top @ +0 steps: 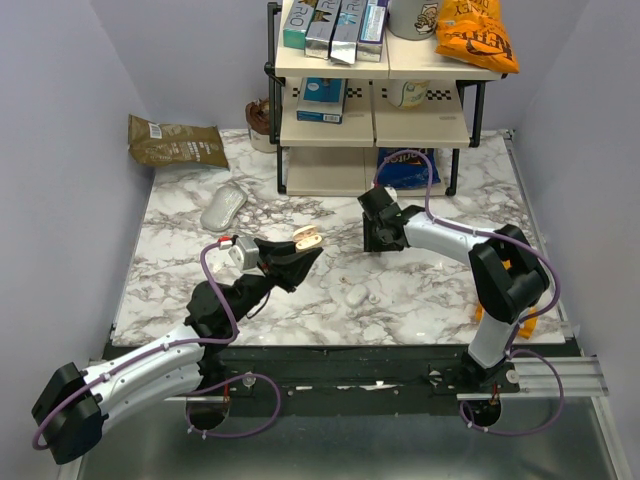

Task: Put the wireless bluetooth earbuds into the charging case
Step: Pick up the right earbud from the center of the board.

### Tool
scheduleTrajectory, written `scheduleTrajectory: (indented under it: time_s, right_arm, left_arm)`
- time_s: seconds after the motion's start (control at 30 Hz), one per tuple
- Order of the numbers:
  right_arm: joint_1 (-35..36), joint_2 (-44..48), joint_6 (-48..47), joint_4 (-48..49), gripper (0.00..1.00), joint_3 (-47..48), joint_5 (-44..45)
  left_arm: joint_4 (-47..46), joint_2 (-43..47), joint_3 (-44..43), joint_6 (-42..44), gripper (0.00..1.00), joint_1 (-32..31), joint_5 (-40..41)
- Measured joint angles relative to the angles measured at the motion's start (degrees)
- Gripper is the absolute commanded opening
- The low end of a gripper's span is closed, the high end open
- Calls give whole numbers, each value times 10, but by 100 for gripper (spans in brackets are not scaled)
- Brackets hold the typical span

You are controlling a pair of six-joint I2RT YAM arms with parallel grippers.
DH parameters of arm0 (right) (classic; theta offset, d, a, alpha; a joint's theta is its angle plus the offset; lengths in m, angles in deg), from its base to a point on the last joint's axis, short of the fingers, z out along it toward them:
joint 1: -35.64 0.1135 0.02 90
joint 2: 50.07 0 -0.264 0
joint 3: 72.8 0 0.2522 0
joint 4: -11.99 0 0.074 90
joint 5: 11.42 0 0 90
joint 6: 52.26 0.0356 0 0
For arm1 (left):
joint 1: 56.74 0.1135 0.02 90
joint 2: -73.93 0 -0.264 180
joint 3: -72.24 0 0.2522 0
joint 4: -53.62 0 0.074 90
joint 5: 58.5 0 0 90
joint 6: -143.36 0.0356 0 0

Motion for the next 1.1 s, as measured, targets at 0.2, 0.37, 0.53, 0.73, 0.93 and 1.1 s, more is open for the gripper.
scheduleTrajectory:
  time_s: [0.2, 0.37, 0.53, 0.73, 0.93, 1.1]
  right_arm:
    - [-2, 0, 63, -15, 52, 0, -7]
    - [-5, 0, 82, -19, 61, 0, -7]
    - [-10, 0, 84, -20, 62, 0, -2]
    - [-29, 0, 83, -20, 57, 0, -1]
    - [-40, -11, 76, -19, 52, 0, -1]
    - [-40, -22, 73, -17, 52, 2, -3]
  left_arm:
    - [5, 10, 0, 0, 0, -1, 0]
    - [5, 18, 0, 0, 0, -4, 0]
    - [5, 18, 0, 0, 0, -4, 0]
    - [6, 18, 0, 0, 0, -4, 1]
    - [5, 16, 0, 0, 0, -6, 1]
    - [6, 14, 1, 0, 0, -7, 1]
